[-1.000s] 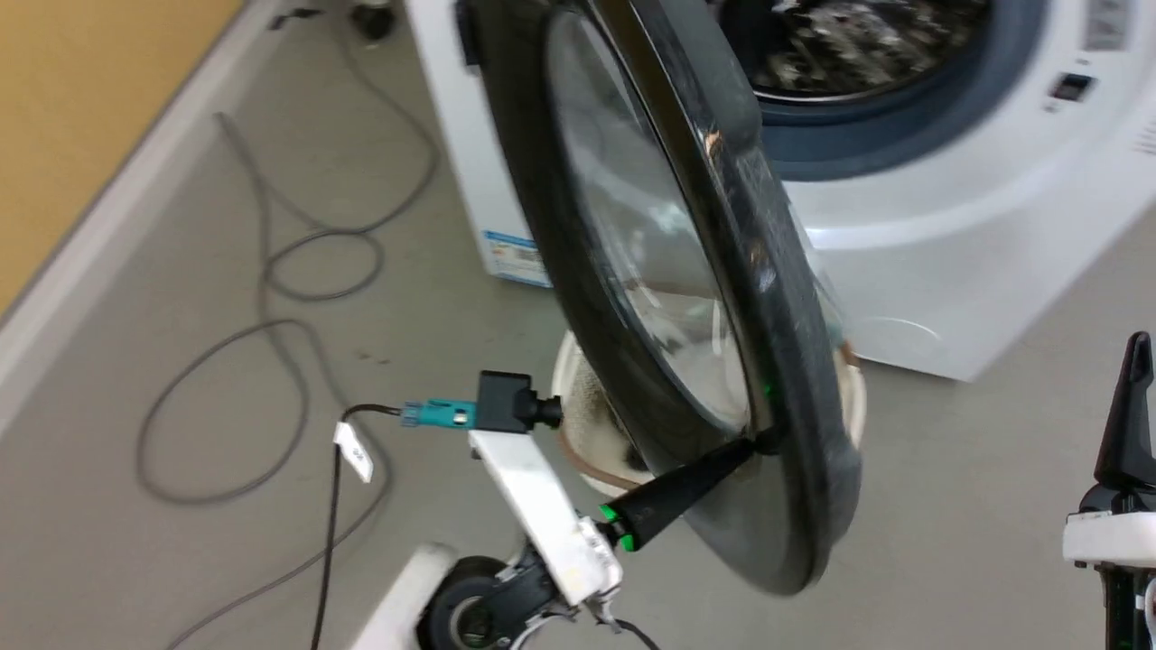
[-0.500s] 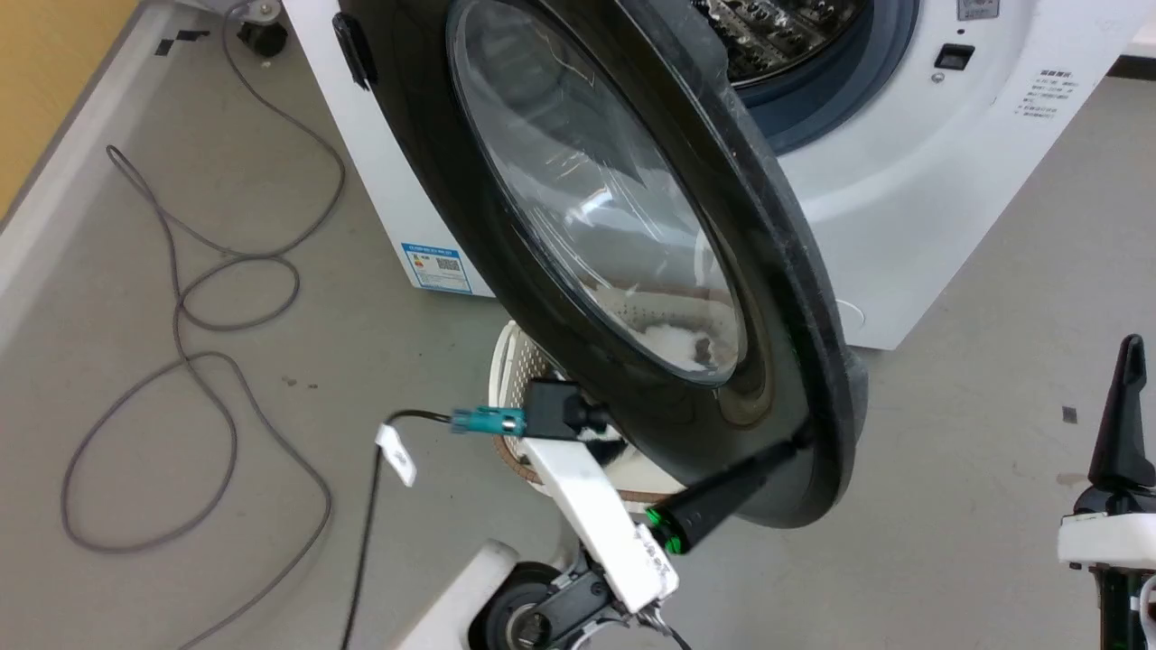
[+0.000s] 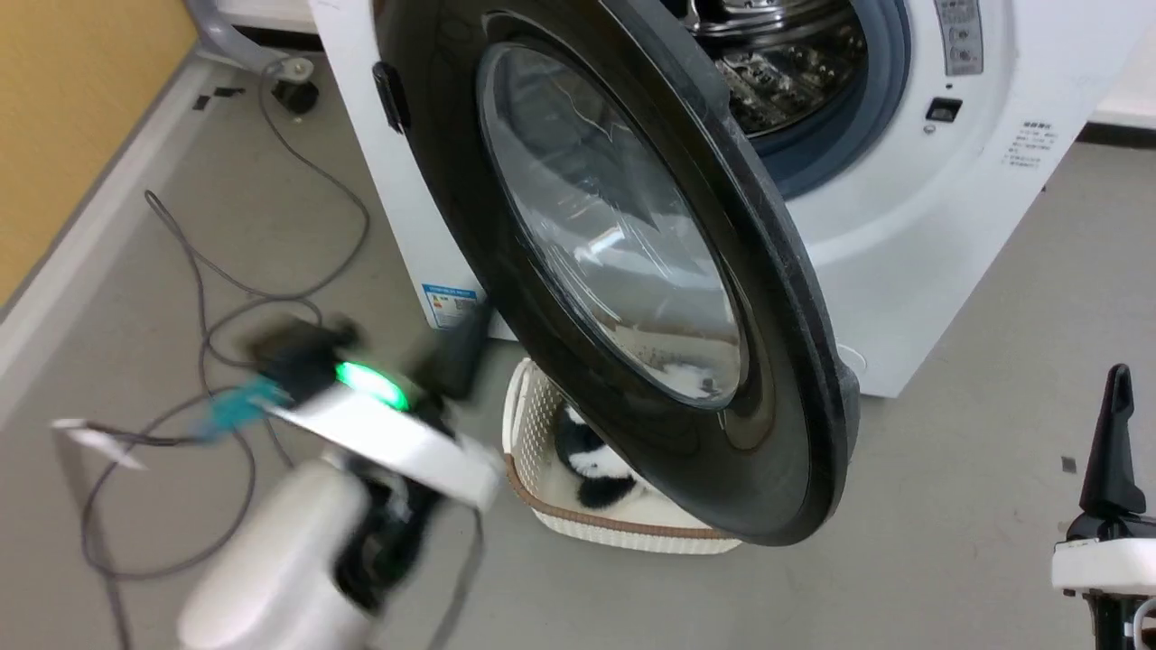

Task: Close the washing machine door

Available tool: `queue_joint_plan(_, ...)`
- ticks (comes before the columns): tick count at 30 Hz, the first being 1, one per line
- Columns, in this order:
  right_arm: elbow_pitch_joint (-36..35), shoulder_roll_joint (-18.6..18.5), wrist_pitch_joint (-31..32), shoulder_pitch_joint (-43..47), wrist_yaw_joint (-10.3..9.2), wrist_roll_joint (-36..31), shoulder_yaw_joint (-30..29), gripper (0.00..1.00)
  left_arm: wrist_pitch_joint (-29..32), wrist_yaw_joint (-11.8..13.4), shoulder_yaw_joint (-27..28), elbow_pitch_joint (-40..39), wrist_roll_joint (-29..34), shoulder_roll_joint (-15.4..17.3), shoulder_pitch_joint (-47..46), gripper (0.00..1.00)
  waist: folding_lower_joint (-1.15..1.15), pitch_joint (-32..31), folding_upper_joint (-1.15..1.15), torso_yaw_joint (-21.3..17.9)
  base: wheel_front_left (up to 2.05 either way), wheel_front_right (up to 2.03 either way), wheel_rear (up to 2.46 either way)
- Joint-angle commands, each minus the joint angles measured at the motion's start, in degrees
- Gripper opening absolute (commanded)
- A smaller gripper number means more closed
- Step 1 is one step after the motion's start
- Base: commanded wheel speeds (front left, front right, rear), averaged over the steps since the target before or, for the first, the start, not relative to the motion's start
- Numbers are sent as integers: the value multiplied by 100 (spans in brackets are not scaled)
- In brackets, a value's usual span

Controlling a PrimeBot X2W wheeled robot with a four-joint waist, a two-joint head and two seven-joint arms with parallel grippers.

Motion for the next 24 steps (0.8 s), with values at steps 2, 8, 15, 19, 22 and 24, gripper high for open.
queue_joint_plan(2, -37, 12, -24, 103, 5, 37, 22, 100, -33, 191, 903, -97, 784, -299, 63, 0, 0, -45, 0, 33, 0, 0, 0)
queue_joint_plan(8, -108, 12, -24, 173, 5, 1, 53, 100, -35, 913, 2446, -516, 2932, -844, 662, 0, 0, -128, 0, 46, 0, 0, 0)
queue_joint_plan(15, -267, 12, -24, 257, 5, -111, 124, 100, -36, 1757, 3022, -834, 4679, -946, 1390, 0, 0, -193, 0, 96, 0, 0, 0)
queue_joint_plan(19, -320, 12, -24, 304, 5, -195, 203, 100, -36, 1853, 3019, -800, 5014, -997, 1768, 100, 0, -222, 0, 124, 0, 0, 0)
queue_joint_plan(22, -316, 12, -24, 336, 5, -256, 245, 100, -36, 1823, 2999, -645, 5060, -1095, 1998, 100, 0, -241, 0, 156, 0, 0, 0)
queue_joint_plan(24, -286, 12, -24, 345, 5, -270, 282, 100, -36, 1768, 2983, -484, 5077, -1144, 2104, 100, 0, -250, 0, 163, 0, 0, 0)
